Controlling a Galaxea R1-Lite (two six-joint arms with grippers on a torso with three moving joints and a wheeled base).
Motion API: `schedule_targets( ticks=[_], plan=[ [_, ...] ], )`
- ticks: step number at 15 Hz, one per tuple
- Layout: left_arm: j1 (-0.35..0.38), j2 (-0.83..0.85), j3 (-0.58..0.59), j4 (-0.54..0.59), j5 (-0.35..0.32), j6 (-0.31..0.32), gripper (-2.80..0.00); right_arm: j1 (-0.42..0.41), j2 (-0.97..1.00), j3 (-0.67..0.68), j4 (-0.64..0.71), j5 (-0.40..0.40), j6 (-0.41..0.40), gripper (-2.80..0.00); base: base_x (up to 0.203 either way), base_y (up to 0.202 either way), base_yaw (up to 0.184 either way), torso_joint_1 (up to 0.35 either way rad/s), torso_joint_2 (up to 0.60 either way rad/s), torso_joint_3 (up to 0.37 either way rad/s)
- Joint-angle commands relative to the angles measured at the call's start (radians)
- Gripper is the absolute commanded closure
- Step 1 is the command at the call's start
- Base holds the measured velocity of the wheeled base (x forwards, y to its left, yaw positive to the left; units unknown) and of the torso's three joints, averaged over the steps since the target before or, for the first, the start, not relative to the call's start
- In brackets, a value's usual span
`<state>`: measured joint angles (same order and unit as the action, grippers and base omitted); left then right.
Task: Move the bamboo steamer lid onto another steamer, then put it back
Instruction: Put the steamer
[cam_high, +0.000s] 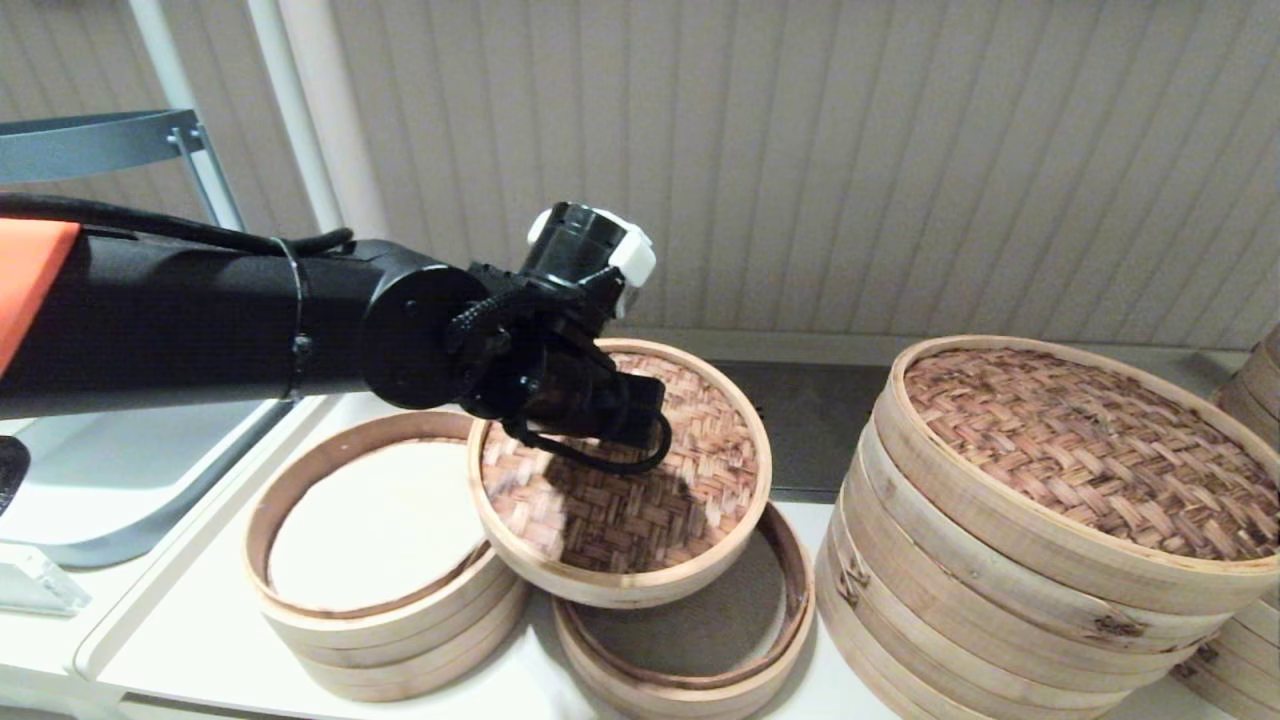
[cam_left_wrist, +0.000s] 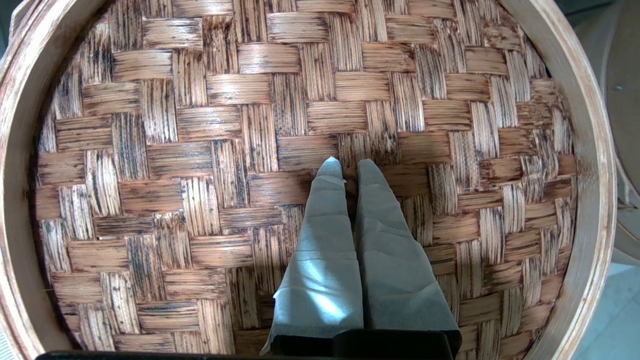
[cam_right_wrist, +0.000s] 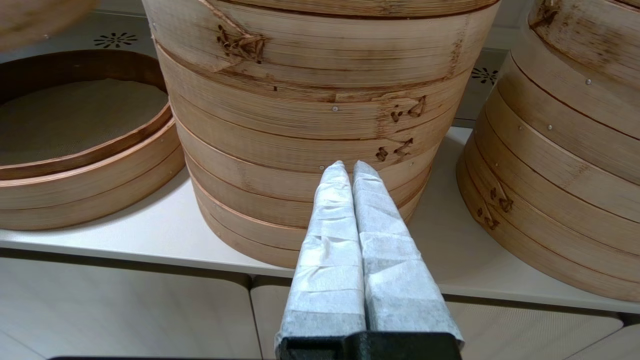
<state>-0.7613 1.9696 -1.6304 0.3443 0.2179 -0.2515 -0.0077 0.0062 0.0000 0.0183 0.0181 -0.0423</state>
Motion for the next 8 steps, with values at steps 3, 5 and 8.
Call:
schedule_targets(
  ticks=[3,5,8],
  plan=[
    [0.061,-0.089,0.09,-0.002,-0.001,-0.003,0.0,-0.001,0.001,0.0,0.0,0.0,-0.001,0.0,0.0,0.0,0.0,0.0,0.0,0.0],
    [0.102,-0.14,0.143,-0.005,-0.008,-0.003,0.0,0.0,0.001,0.0,0.0,0.0,-0.001,0.0,0.0,0.0,0.0,0.0,0.0,0.0],
    [0.202,-0.207,0.221,-0.007,-0.045,0.009,0.0,0.0,0.001,0.0,0.0,0.0,-0.001,0.0,0.0,0.0,0.0,0.0,0.0,0.0]
  ],
)
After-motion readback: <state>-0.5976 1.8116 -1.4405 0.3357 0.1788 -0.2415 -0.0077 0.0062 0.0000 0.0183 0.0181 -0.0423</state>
